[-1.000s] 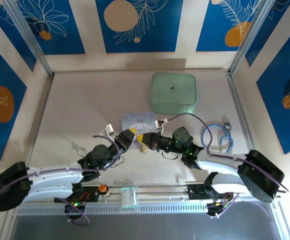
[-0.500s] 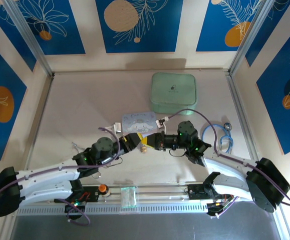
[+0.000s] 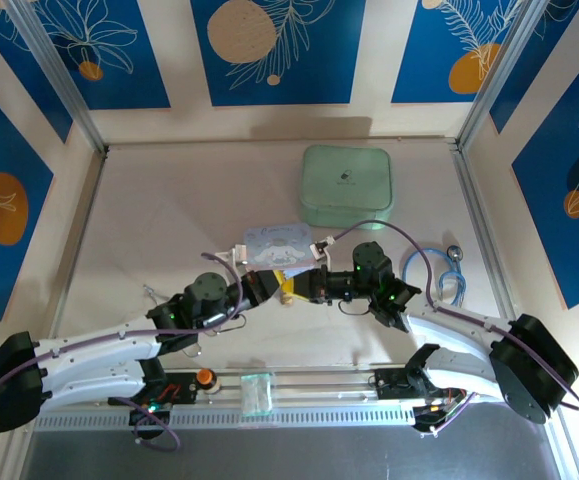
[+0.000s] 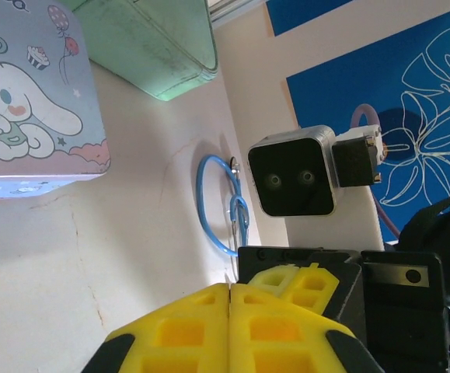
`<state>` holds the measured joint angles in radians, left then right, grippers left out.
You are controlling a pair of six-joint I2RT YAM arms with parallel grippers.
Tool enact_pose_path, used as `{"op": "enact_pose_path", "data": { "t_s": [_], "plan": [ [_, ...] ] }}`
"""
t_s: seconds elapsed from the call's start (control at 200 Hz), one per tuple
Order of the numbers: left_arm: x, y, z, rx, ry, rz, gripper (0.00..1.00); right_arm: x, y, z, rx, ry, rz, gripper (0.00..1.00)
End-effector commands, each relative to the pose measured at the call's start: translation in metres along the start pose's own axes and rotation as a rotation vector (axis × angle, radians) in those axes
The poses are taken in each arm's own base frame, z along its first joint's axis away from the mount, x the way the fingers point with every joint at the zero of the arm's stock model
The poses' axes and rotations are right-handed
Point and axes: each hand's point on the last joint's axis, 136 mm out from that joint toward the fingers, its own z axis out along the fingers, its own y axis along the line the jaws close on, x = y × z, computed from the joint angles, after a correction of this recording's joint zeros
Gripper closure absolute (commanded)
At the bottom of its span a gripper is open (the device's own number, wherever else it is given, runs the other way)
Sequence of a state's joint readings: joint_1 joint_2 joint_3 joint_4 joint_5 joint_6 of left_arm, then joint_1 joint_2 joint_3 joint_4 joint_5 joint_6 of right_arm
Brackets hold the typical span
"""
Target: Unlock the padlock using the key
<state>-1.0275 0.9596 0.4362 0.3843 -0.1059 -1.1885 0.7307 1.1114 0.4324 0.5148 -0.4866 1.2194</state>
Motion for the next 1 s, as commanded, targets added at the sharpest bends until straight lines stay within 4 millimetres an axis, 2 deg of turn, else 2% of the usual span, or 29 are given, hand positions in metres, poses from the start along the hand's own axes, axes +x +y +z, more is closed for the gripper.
{"op": "enact_pose_path", "data": {
  "t_s": [0.0, 0.08, 0.105, 0.15, 0.38, 0.52, 0.705, 0.785, 0.996],
  "plan": [
    [0.000, 0.004, 0.001, -0.018, 0.003, 0.000, 1.00, -0.007, 0.016, -0.001, -0.043, -0.015, -0.044, 0.87],
    [-0.004, 0.006, -0.001, -0.029, -0.017, -0.023, 1.00, -0.013, 0.017, -0.003, -0.059, -0.065, -0.028, 0.47],
    [-0.006, 0.006, -0.001, -0.030, -0.030, -0.037, 1.00, -0.015, 0.016, -0.003, -0.065, -0.086, -0.016, 0.41],
    [-0.009, 0.009, -0.002, -0.027, -0.053, -0.072, 1.00, -0.020, 0.015, -0.005, -0.078, -0.130, 0.011, 0.37],
    [-0.022, 0.003, 0.000, 0.053, -0.144, -0.188, 1.00, -0.022, 0.018, 0.005, -0.105, -0.185, 0.037, 0.47],
    [-0.027, 0.002, -0.003, 0.071, -0.173, -0.205, 1.00, -0.022, 0.019, 0.009, -0.121, -0.188, 0.041, 0.61],
    [-0.034, 0.002, -0.009, 0.093, -0.212, -0.232, 1.00, -0.021, 0.003, 0.008, -0.079, -0.204, 0.065, 0.65],
    [-0.036, -0.001, -0.012, 0.108, -0.222, -0.234, 1.00, -0.021, 0.003, 0.009, -0.079, -0.199, 0.059, 0.70],
    [-0.035, -0.005, -0.010, 0.110, -0.210, -0.226, 1.00, -0.024, 0.008, 0.013, -0.105, -0.200, 0.053, 0.74]
  ]
}}
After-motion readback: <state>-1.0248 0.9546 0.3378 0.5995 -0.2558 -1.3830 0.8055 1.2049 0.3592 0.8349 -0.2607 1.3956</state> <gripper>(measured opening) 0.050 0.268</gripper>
